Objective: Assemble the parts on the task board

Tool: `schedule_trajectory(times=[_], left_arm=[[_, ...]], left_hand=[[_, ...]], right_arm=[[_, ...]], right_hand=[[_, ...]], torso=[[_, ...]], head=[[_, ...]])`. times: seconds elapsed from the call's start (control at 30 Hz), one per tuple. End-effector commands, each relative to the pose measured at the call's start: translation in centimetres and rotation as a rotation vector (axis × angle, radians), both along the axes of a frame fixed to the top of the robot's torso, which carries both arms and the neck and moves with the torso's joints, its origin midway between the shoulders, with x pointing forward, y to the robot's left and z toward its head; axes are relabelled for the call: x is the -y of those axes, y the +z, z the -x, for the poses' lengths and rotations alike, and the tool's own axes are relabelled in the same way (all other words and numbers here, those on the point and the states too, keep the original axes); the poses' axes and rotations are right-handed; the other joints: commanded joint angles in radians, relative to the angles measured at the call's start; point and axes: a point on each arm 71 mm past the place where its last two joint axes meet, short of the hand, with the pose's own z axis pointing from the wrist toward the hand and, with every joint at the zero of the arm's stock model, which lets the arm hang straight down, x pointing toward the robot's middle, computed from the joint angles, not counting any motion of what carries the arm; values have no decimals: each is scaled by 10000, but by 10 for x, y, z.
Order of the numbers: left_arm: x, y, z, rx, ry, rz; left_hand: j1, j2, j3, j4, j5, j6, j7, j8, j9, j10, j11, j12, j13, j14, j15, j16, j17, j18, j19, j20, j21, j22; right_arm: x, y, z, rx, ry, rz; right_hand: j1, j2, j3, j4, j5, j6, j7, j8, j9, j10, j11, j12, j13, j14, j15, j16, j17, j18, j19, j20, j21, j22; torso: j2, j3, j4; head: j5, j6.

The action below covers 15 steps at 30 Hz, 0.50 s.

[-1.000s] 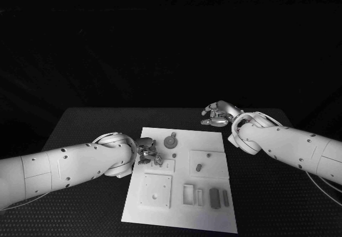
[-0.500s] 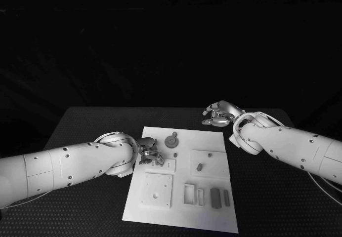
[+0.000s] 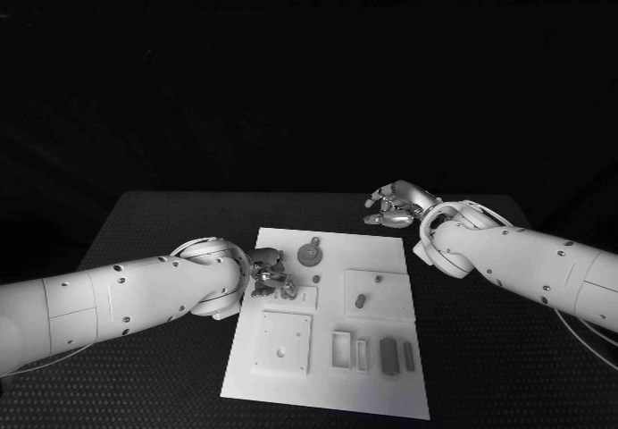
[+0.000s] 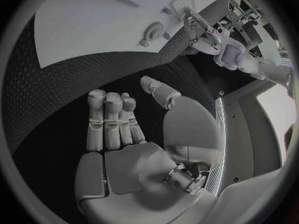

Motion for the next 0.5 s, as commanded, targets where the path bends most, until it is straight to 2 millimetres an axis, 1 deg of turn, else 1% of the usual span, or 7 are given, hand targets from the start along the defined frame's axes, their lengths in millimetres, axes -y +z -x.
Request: schedule_trajectory(times=[0.03, 0.13, 0.3, 0.5], left_arm=[[2, 0, 1, -81, -166, -42], [2, 0, 1, -24, -245, -140], [4, 0, 1, 84, -436, -373], [3, -1, 1, 72, -467, -459]], left_hand=[[-16, 105, 6, 24, 1, 1250, -652, 49, 28, -135, -88, 57, -21, 81, -278, 63, -23, 92, -64, -883, 47, 164], [-61, 126, 2, 30, -45, 1277, -663, 48, 39, -135, -98, 65, -33, 81, -277, 77, -39, 92, -60, -885, 48, 161], [-114, 145, -2, 40, -96, 1302, -671, 42, 48, -138, -106, 73, -48, 79, -276, 93, -58, 92, -55, -887, 51, 159], [-205, 231, 3, 49, -189, 1356, -687, 39, 70, -130, -122, 93, -76, 93, -258, 137, -87, 83, -57, -882, 54, 157]], right_arm=[[-2, -1, 0, -115, 122, 12], [-2, -1, 0, -119, 124, 15], [-3, -1, 0, -140, 146, 19], [-3, -1, 0, -157, 159, 22]], right_hand=[[7, 76, -28, -23, 55, 223, 171, 26, -14, -1037, 163, 46, -16, -88, -3, 54, -14, 530, -35, -9, -52, 33], [5, 76, -30, -23, 58, 224, 171, 27, -14, -1038, 163, 47, -18, -88, -3, 55, -14, 530, -35, -9, -52, 34], [-4, 78, -35, -22, 71, 227, 170, 28, -15, -1040, 163, 51, -23, -90, -3, 57, -17, 530, -34, -7, -53, 38], [-20, 90, -41, -21, 116, 230, 169, 29, -17, -1046, 162, 59, -35, -95, -4, 63, -23, 530, -33, -6, -56, 45]], torso=[[-2, -3, 0], [1, -4, 2], [1, -5, -1], [2, 1, -12]], head=[[-32, -28], [-5, -34], [-8, -42], [12, -39]])
